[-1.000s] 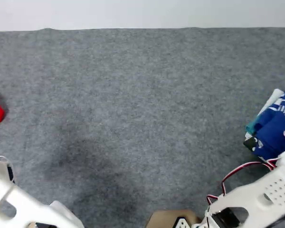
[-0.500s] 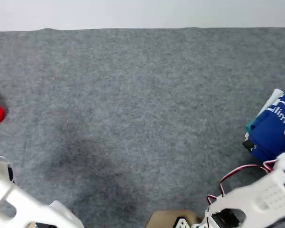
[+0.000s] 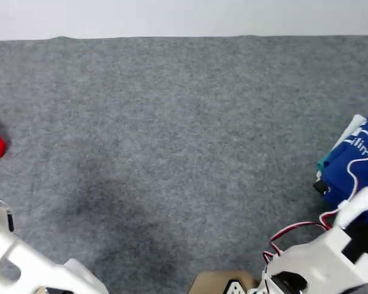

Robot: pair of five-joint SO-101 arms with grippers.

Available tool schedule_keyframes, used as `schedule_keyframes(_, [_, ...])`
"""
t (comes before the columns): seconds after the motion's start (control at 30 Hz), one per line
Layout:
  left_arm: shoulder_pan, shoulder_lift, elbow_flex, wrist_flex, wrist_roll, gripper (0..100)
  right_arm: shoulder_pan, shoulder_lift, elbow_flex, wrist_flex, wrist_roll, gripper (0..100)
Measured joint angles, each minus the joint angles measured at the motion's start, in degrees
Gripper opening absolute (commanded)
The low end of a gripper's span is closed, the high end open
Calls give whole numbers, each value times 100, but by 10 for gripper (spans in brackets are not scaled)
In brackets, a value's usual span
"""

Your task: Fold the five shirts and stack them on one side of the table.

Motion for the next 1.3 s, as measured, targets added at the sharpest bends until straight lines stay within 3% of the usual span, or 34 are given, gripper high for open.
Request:
schedule_keyframes(0.43, [0, 0, -26, 0, 0, 5, -211, 0, 2699, 9, -53, 9])
schedule_keyframes(0.6, [0, 0, -26, 0, 0, 5, -510, -26, 2743, 9, -53, 9])
schedule_keyframes(1.03, [0, 0, -35, 0, 0, 5, -589, -1811, 2303, 9, -53, 9])
schedule_keyframes(1.3, [0, 0, -35, 0, 0, 5, -26, -1284, 2303, -281, -53, 9])
